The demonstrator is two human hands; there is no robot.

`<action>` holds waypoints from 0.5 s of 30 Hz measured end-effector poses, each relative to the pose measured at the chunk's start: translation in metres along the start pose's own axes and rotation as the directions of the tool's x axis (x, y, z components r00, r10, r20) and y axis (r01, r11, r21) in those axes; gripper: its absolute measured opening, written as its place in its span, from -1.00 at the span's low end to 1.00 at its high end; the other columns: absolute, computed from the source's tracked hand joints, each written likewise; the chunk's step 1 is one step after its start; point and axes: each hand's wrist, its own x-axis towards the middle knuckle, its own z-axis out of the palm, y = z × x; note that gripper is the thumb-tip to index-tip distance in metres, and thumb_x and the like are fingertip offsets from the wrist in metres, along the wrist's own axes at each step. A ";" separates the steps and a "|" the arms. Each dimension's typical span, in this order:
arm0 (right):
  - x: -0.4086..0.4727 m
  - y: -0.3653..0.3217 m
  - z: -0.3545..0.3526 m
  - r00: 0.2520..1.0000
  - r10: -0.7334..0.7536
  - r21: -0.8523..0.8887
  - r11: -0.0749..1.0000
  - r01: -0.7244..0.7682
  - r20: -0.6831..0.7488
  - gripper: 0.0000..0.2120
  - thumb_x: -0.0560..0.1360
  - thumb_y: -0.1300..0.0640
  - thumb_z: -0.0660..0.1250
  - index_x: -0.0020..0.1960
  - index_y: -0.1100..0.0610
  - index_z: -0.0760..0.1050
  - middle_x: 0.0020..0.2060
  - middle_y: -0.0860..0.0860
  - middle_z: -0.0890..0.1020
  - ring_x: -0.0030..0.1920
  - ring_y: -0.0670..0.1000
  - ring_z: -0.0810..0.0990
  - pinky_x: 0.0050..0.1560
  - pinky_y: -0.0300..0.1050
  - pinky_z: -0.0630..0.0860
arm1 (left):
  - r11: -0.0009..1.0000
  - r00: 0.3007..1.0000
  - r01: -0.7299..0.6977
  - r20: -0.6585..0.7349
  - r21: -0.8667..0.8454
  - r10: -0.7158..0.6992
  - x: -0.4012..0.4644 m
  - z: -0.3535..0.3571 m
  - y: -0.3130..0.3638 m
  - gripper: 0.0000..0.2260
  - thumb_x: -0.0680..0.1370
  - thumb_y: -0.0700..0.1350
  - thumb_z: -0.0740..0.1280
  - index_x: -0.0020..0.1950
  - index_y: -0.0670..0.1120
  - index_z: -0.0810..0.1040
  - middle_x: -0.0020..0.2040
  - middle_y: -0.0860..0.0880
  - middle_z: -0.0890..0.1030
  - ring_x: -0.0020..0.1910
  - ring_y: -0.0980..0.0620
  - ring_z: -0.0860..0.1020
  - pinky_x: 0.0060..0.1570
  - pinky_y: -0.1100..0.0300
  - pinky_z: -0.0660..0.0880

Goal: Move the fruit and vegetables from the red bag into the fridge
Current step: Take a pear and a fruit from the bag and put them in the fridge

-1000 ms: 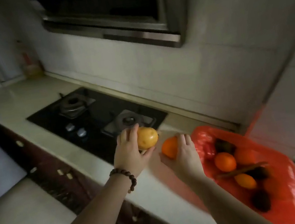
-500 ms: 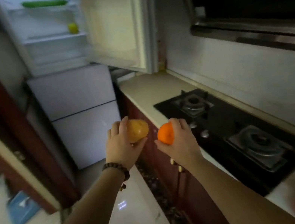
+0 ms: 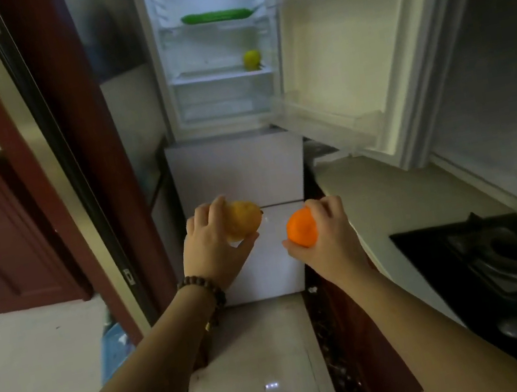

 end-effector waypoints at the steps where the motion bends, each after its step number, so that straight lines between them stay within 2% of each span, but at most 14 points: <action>1: 0.021 0.007 0.004 1.000 -0.014 0.011 1.000 0.014 0.005 -0.28 0.30 -0.16 0.49 0.32 0.09 0.31 0.28 0.08 0.29 0.17 0.15 0.44 0.01 -0.03 0.52 | 1.000 1.000 0.018 -0.010 0.005 -0.018 0.018 0.007 -0.001 -0.25 0.36 0.12 0.46 0.45 -0.03 0.22 0.34 -0.08 0.34 0.28 -0.16 0.32 0.14 -0.07 0.42; 10: 0.192 0.048 0.026 0.992 -0.130 0.043 0.991 0.129 0.002 -0.32 0.30 -0.09 0.51 0.28 0.14 0.34 0.22 0.11 0.32 0.11 0.19 0.47 -0.06 -0.02 0.50 | 0.998 0.996 0.062 -0.070 0.021 -0.060 0.162 0.057 -0.012 -0.25 0.37 0.16 0.44 0.45 -0.03 0.20 0.32 -0.07 0.35 0.25 -0.12 0.34 0.12 -0.06 0.45; 15: 0.263 0.054 0.047 0.988 -0.154 0.072 0.985 0.155 -0.019 -0.31 0.29 -0.05 0.53 0.30 0.16 0.34 0.22 0.13 0.34 0.13 0.19 0.45 -0.01 -0.02 0.44 | 0.998 0.993 0.059 -0.100 0.033 -0.056 0.222 0.074 -0.027 -0.26 0.37 0.14 0.45 0.44 -0.04 0.21 0.31 -0.07 0.35 0.24 -0.11 0.35 0.12 -0.03 0.44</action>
